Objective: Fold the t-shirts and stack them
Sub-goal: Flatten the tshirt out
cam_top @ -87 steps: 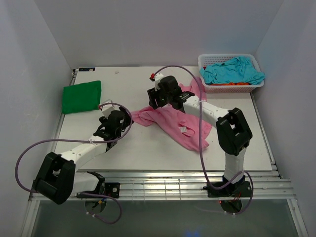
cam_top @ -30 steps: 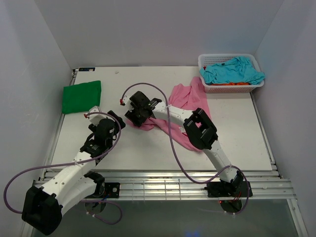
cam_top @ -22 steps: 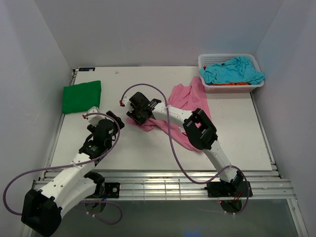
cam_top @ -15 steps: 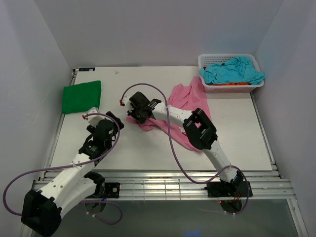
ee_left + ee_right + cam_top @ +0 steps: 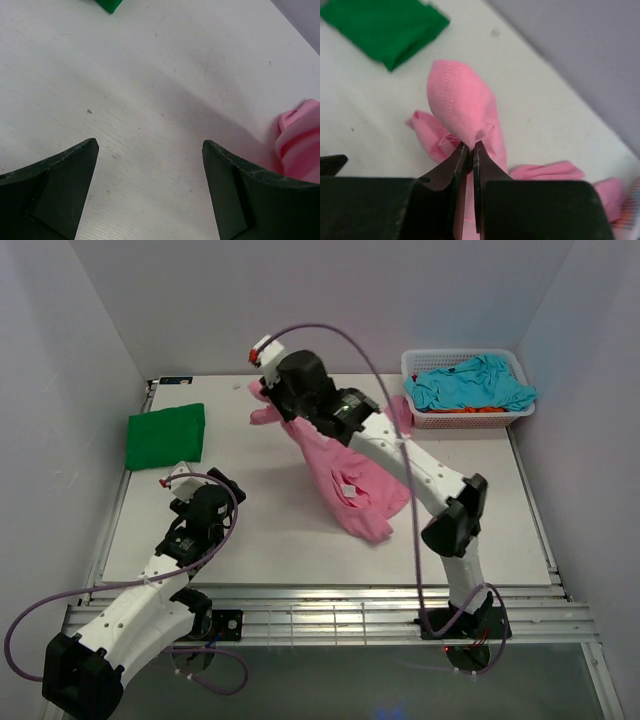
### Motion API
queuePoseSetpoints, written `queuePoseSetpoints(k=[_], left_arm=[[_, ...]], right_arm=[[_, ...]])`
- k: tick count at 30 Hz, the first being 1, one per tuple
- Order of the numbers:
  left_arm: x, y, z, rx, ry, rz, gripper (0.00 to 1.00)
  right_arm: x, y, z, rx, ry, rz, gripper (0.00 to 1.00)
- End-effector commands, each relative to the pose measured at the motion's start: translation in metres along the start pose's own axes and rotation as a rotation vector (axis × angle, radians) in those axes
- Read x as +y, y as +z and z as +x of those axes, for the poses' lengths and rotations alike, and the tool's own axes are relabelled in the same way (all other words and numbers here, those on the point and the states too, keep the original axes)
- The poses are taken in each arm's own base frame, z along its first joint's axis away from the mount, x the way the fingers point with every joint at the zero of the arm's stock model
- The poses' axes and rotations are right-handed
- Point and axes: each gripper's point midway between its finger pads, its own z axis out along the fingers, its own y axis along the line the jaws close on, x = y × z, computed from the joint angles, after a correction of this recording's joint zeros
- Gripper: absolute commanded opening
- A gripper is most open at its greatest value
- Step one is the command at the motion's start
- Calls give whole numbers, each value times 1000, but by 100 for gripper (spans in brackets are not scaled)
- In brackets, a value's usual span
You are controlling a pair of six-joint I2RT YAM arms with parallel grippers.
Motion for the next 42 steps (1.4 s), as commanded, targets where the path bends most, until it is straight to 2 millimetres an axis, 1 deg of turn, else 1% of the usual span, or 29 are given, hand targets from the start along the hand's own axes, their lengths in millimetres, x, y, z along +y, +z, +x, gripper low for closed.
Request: queuePoseSetpoints(k=[1, 2, 3, 4, 5, 6, 7, 8, 9, 10, 11, 12, 13, 14, 15, 16, 17, 18, 20, 21, 24, 26, 31, 34, 35, 38, 40, 41, 42], left_arm=[[-5, -3, -13, -23, -49, 1, 95], [-5, -3, -12, -20, -51, 1, 95], [-6, -3, -12, -20, -56, 3, 95], [-6, -3, -12, -17, -65, 5, 95], [-7, -3, -12, -16, -70, 6, 95], [-7, -3, -11, -14, -73, 5, 95], [-8, -3, -10, -7, -79, 9, 95], [-9, -4, -9, -3, -84, 12, 95], [-9, -4, -9, -1, -87, 14, 95], [-10, -4, -8, 5, -88, 17, 95], [-10, -4, -7, 8, -97, 16, 95], [-10, -4, -7, 9, -99, 20, 95], [-9, -4, -5, 15, -98, 19, 95], [-10, -5, -5, 17, -105, 24, 95], [-11, -5, -5, 18, -107, 26, 95], [-10, -5, -3, 22, -106, 25, 95], [-10, -6, -4, 21, -106, 27, 95], [-9, -6, -4, 21, -106, 24, 95], [-7, -8, -8, 10, -111, 21, 95], [-7, -9, -9, 6, -111, 20, 95], [-7, -13, -14, -8, -116, 32, 95], [-8, -14, -15, -9, -114, 38, 95], [-10, -13, -7, 23, -101, 47, 95], [-7, -11, -3, 30, -95, 40, 95], [-6, -12, -4, 27, -97, 41, 95], [-5, -12, -2, 26, -96, 41, 95], [-5, -12, -3, 26, -95, 42, 95], [-6, -13, -4, 26, -93, 46, 95], [-6, -13, -5, 22, -88, 48, 95]], right_arm=[[-65, -160, -134, -390, 73, 182, 8], [-76, -205, -151, -470, 93, 208, 8], [-83, -228, -157, -509, 106, 228, 8], [-86, -234, -154, -528, 114, 249, 8], [-96, -279, -162, -605, 137, 274, 8], [-101, -294, -161, -629, 145, 292, 9], [-108, -298, -150, -611, 149, 338, 9], [-117, -323, -147, -632, 164, 381, 9], [-130, -331, -135, -608, 184, 465, 9], [-136, -335, -124, -589, 189, 508, 9], [-141, -336, -105, -557, 188, 555, 9], [-152, -341, -89, -519, 211, 641, 10], [-155, -340, -76, -489, 214, 675, 10], [-155, -335, -53, -436, 216, 708, 10], [-164, -338, -35, -389, 235, 789, 10], [-165, -335, -21, -353, 236, 823, 10], [-168, -339, -7, -325, 241, 863, 10], [-169, -330, 20, -251, 237, 926, 10], [-171, -329, 44, -194, 238, 986, 12], [-171, -323, 65, -138, 233, 1024, 12], [-175, -323, 93, -62, 235, 1104, 12], [-178, -323, 102, -38, 241, 1138, 12], [-184, -320, 119, 18, 235, 1207, 13], [-194, -321, 134, 87, 224, 1259, 12], [-199, -320, 144, 108, 250, 1272, 12], [-201, -310, 163, 152, 289, 1238, 14], [-197, -298, 171, 168, 295, 1194, 22], [-194, -290, 175, 183, 292, 1170, 43], [-187, -274, 180, 196, 302, 1096, 56]])
